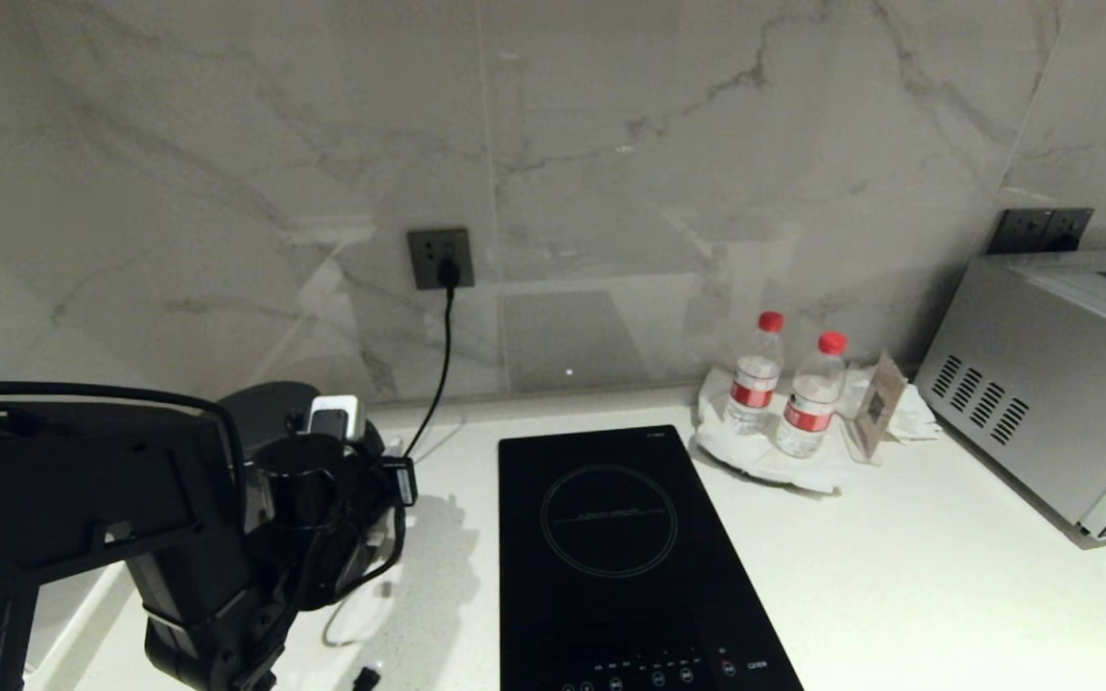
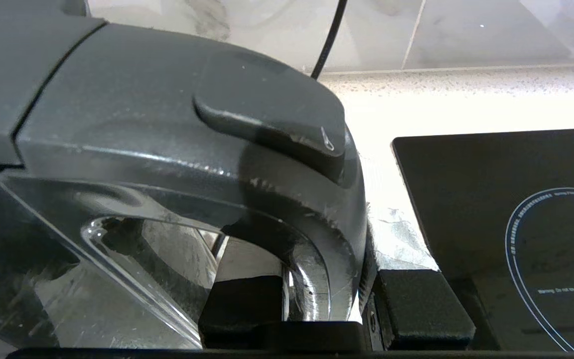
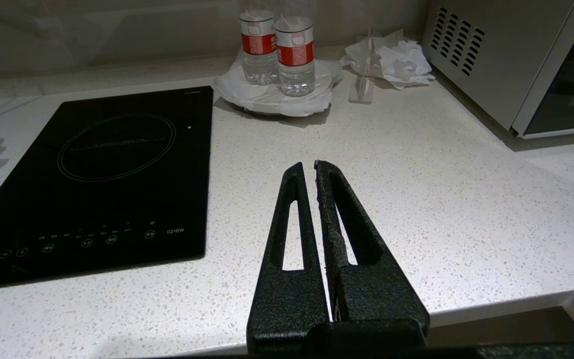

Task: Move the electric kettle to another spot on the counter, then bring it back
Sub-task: Place it on the power base

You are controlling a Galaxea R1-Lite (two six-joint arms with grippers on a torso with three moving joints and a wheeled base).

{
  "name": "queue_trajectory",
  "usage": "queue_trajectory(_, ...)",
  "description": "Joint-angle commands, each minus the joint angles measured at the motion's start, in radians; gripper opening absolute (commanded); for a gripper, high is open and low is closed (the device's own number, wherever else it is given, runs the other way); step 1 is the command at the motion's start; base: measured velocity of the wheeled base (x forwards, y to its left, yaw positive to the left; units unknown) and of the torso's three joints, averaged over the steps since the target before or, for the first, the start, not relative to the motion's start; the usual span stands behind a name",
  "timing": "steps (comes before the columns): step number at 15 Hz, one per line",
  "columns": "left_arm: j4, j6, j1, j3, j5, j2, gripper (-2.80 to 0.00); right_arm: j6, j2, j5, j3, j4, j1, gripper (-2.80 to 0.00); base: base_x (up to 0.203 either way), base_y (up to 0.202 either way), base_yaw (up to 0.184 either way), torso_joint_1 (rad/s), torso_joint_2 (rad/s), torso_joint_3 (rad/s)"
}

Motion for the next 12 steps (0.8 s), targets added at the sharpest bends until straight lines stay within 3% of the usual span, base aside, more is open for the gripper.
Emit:
queue_trajectory(1,-0.013,0.000,-0.001,-0.004,0.003,-0.008,-2.80,0.000,0.000,0.000,0.000,0.000,0.000,-2.80,0.000,0.000,0.000,0.000,0.00,0.000)
queue_trajectory(3,-0.014,0.000,-0.001,-0.004,0.005,-0.008,-2.80,0.000,0.000,0.000,0.000,0.000,0.000,-2.80,0.000,0.000,0.000,0.000,0.00,0.000)
queue_trajectory(4,-0.016,0.000,-0.001,-0.003,0.005,-0.008,0.00,0.000,0.000,0.000,0.000,0.000,0.000,-2.80,0.000,0.000,0.000,0.000,0.00,0.000)
queue_trajectory(12,-0.021,-0.001,-0.010,0.064,-0.005,-0.015,0.00,0.000,0.001,0.000,0.000,0.000,0.000,-2.80,0.000,0.000,0.000,0.000,0.00,0.000)
